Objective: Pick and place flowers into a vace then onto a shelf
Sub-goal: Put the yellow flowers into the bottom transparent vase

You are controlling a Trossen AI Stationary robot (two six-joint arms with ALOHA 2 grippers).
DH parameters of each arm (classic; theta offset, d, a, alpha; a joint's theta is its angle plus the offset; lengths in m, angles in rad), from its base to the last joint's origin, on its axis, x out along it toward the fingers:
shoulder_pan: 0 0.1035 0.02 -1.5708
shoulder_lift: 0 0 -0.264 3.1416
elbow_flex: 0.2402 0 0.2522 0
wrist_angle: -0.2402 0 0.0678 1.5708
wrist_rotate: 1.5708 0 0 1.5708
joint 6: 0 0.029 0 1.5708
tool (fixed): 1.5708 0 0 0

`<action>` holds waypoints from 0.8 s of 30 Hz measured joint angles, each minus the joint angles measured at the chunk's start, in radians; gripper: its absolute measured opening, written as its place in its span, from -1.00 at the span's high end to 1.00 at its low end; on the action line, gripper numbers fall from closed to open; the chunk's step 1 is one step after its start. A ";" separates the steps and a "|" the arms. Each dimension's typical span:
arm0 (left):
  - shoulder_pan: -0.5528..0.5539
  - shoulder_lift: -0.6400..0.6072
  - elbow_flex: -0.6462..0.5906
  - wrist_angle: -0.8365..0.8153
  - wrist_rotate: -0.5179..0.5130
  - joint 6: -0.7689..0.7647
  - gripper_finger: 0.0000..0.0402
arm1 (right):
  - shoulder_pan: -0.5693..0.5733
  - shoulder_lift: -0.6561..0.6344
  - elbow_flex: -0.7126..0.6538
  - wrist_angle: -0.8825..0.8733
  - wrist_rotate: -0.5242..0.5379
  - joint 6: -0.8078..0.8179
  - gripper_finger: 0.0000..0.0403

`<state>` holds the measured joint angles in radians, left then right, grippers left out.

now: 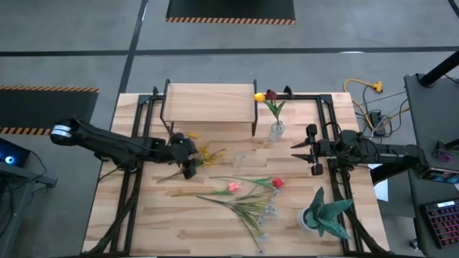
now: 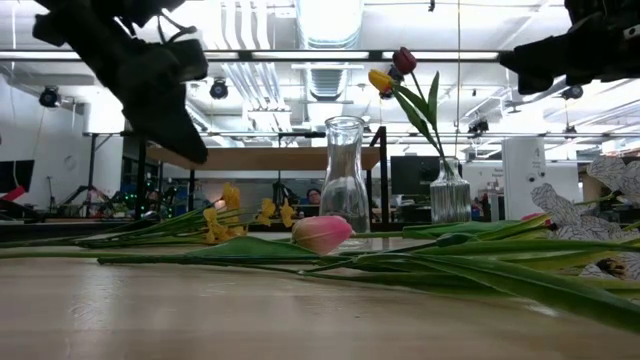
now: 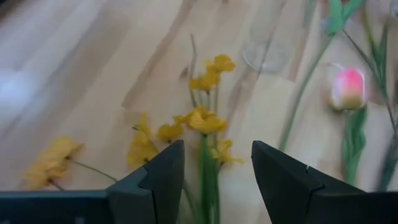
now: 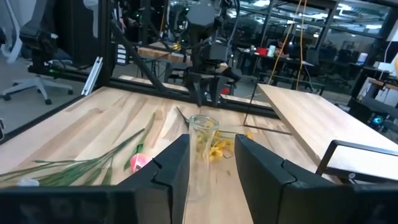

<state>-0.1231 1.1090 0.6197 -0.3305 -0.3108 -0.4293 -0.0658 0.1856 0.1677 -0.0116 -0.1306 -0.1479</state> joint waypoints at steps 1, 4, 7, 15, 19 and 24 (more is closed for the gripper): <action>0.000 0.015 0.003 0.001 0.011 0.000 0.15 | 0.000 0.000 0.000 0.000 0.002 -0.003 0.42; 0.000 0.071 0.015 0.006 0.021 0.000 0.12 | 0.000 -0.001 0.000 0.001 0.002 -0.017 0.44; 0.000 0.128 0.021 0.006 0.021 0.000 0.05 | 0.000 -0.001 0.000 0.001 0.002 -0.025 0.47; 0.000 0.182 0.042 -0.019 0.023 -0.019 -0.19 | 0.000 -0.001 0.000 0.002 0.002 -0.049 0.51; 0.000 0.180 0.081 -0.122 0.062 -0.031 -0.23 | 0.000 0.000 0.000 0.002 0.002 -0.055 0.53; -0.001 0.180 0.195 -0.341 0.090 -0.101 -0.24 | 0.000 0.000 0.000 0.002 0.002 -0.054 0.52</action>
<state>-0.1238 1.2888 0.8145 -0.6712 -0.2207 -0.5304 -0.0658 0.1856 0.1677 -0.0096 -0.1291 -0.2020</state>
